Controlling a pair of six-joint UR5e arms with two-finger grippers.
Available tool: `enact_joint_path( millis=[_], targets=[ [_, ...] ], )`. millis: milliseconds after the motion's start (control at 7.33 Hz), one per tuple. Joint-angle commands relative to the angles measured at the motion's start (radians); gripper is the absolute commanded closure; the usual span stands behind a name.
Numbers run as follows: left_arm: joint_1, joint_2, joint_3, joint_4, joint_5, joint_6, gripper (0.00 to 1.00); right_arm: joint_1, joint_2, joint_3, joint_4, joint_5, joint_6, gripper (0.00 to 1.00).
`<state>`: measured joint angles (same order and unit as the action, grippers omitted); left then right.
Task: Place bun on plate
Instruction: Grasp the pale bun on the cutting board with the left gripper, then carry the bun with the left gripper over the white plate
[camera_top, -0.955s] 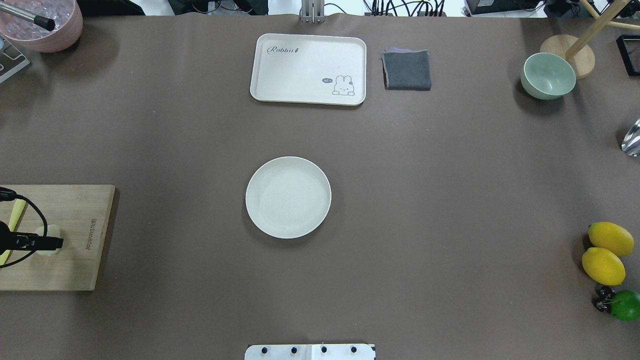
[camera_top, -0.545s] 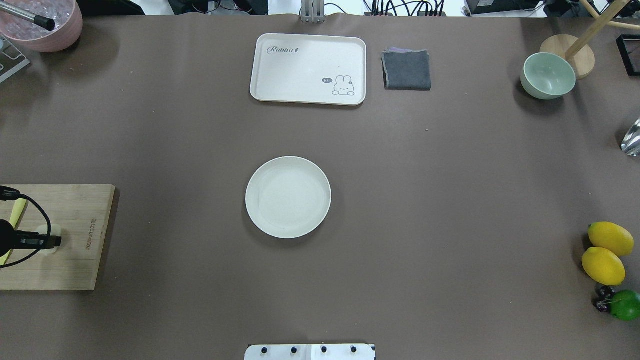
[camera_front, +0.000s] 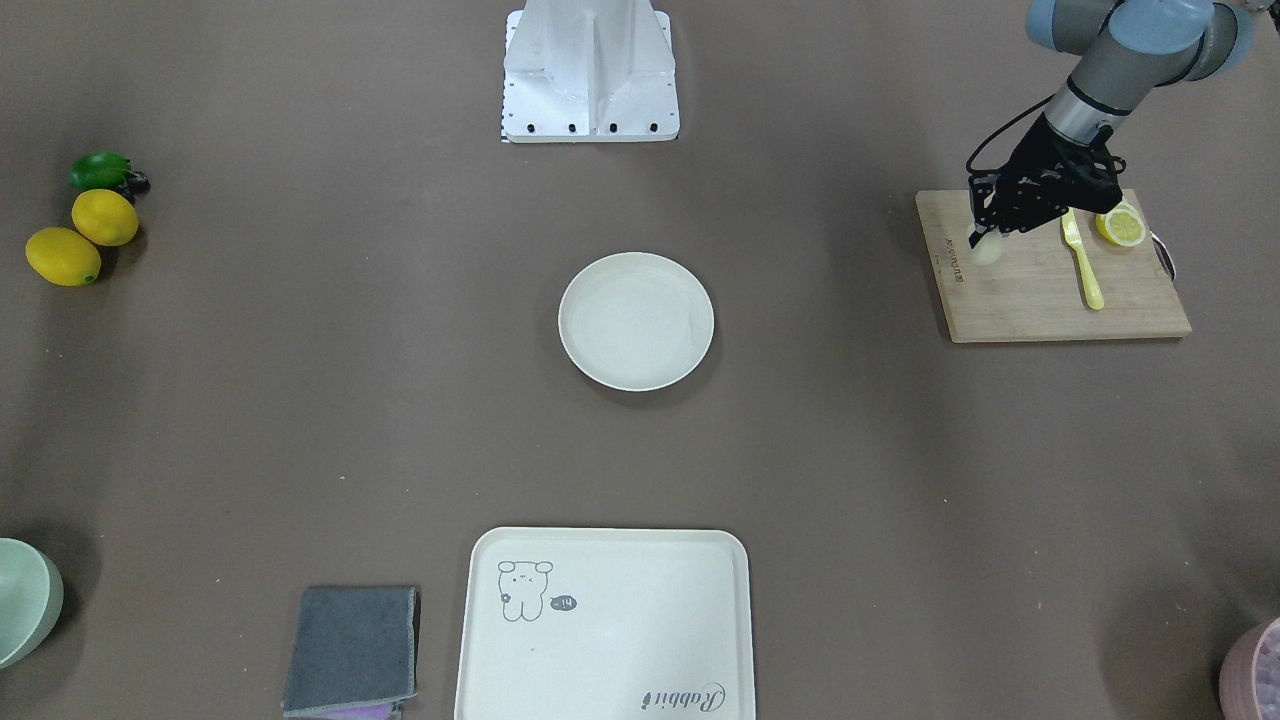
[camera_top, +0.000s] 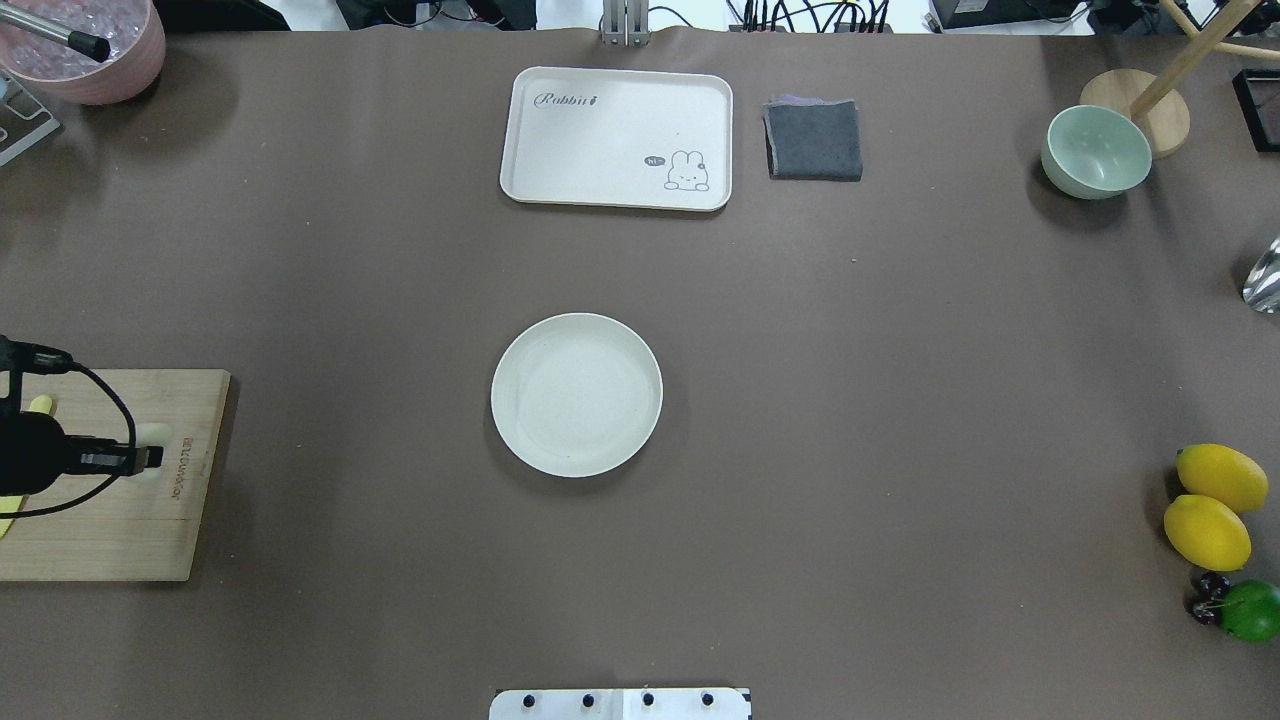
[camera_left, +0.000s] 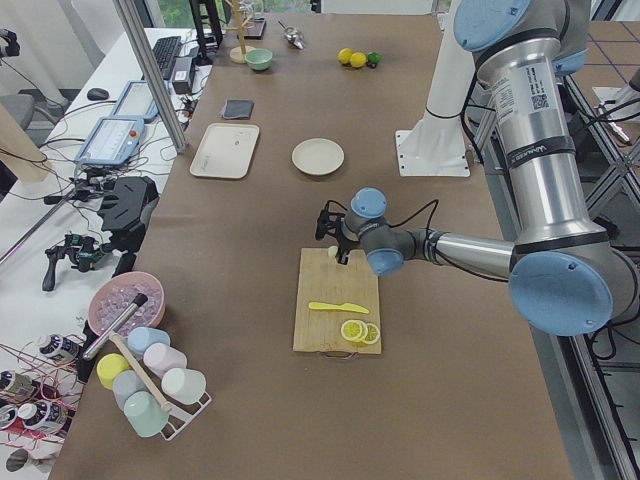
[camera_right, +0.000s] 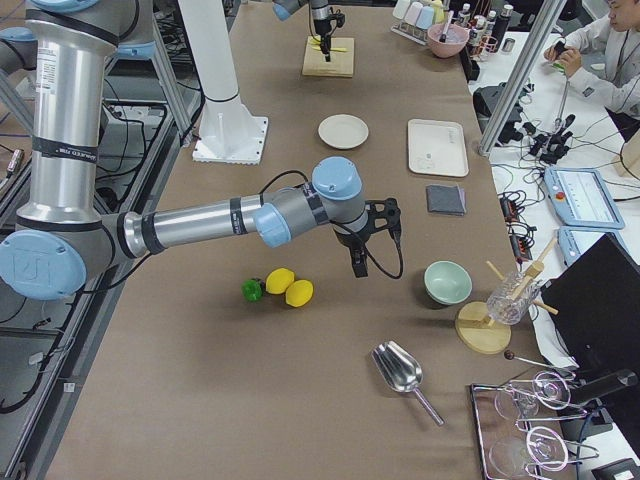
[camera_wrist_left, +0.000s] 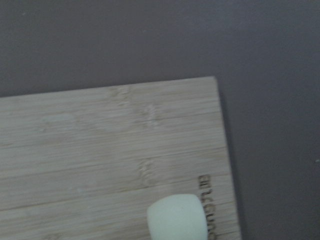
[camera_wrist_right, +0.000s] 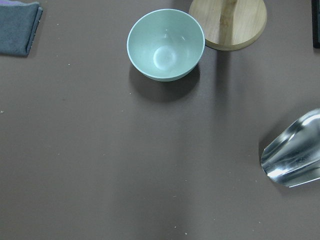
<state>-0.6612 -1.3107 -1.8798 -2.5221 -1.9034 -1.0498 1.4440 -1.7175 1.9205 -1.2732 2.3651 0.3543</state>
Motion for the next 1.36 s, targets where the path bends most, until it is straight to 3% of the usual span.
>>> enact_joint_path(
  millis=[0, 545, 818, 955, 1091, 1227],
  targets=[
    [0.014, -0.216, 0.052, 0.014, -0.006, -0.140, 0.99, 0.003, -0.011, -0.003, 0.002, -0.001, 0.000, 0.00],
    [0.165, -0.660, 0.245, 0.072, 0.078, -0.358, 0.99, 0.006, -0.019, -0.001, 0.002, -0.001, 0.000, 0.00],
    [0.248, -0.790, 0.344, 0.075, 0.194, -0.363, 0.98, 0.006, -0.020, -0.003, 0.002, -0.001, 0.000, 0.00],
    [0.249, -0.798, 0.356, 0.074, 0.196, -0.363, 0.87, 0.006, -0.020, -0.003, 0.002, 0.000, 0.000, 0.00],
    [0.247, -0.797, 0.358, 0.074, 0.199, -0.361, 0.64, 0.006, -0.020, -0.001, 0.002, 0.000, 0.000, 0.00],
    [0.245, -0.794, 0.358, 0.074, 0.205, -0.361, 0.26, 0.007, -0.020, -0.001, 0.002, 0.000, 0.000, 0.00]
  ],
)
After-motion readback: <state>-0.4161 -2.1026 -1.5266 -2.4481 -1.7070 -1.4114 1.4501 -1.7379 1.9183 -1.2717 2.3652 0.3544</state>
